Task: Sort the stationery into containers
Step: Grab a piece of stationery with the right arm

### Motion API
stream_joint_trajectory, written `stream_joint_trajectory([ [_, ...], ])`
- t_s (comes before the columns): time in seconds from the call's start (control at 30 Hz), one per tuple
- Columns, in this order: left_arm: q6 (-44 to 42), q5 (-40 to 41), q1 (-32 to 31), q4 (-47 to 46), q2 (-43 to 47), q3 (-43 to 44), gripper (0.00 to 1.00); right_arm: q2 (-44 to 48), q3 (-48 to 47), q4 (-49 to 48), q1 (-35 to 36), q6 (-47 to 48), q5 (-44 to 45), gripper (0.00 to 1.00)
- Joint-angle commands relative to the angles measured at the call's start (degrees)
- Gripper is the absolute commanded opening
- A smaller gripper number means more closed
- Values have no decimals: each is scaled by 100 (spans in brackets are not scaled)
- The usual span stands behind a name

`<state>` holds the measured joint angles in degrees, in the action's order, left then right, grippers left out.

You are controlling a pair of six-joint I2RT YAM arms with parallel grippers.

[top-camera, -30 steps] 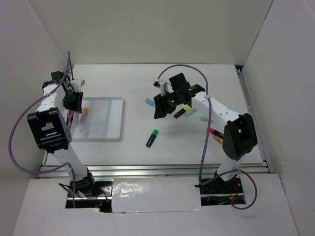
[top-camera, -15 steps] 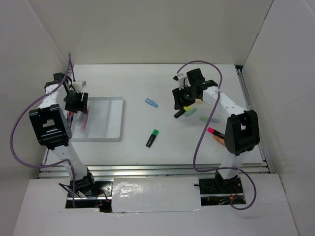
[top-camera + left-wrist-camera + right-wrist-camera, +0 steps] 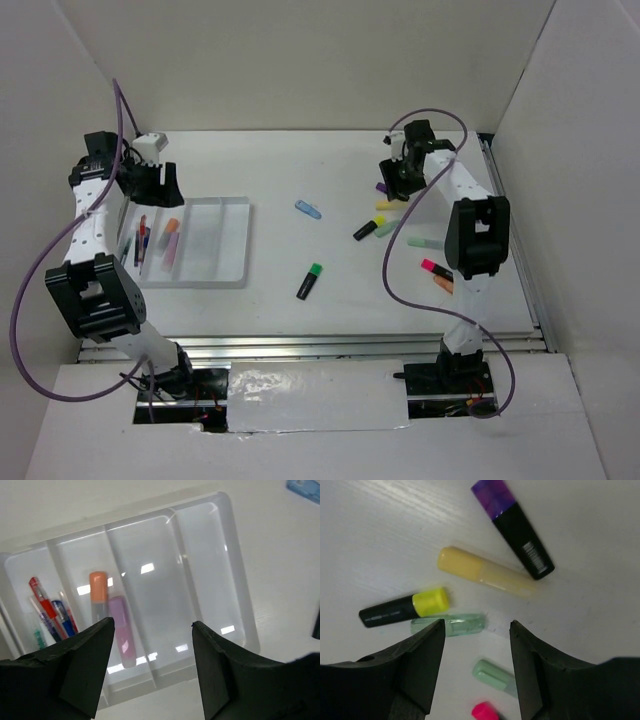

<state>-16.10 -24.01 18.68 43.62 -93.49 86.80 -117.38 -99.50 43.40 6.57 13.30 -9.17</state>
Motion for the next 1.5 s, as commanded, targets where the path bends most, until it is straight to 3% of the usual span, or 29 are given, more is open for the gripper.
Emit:
stream_joint_trajectory([
  [0.0, 46, -761, -92, 199, -20, 21, 75, -644, -973, 617, 90, 743, 459, 62],
  [0.2, 63, -1097, -119, 419, -187, 100, 75, -1041, -1203, 424, 116, 1367, 522, 68],
  [0.8, -16, -1748, 40, 806, -512, 319, 75, -1954, -1958, 713, 152, 1931, 530, 68],
  [1.17, -51, -1923, 145, 938, -530, 372, 74, -2043, -2073, 1399, 161, 2028, 126, 49],
  [1.47, -78, -1985, 180, 1026, -442, 381, 74, -2201, -2372, 1663, 134, 1896, 222, 46],
])
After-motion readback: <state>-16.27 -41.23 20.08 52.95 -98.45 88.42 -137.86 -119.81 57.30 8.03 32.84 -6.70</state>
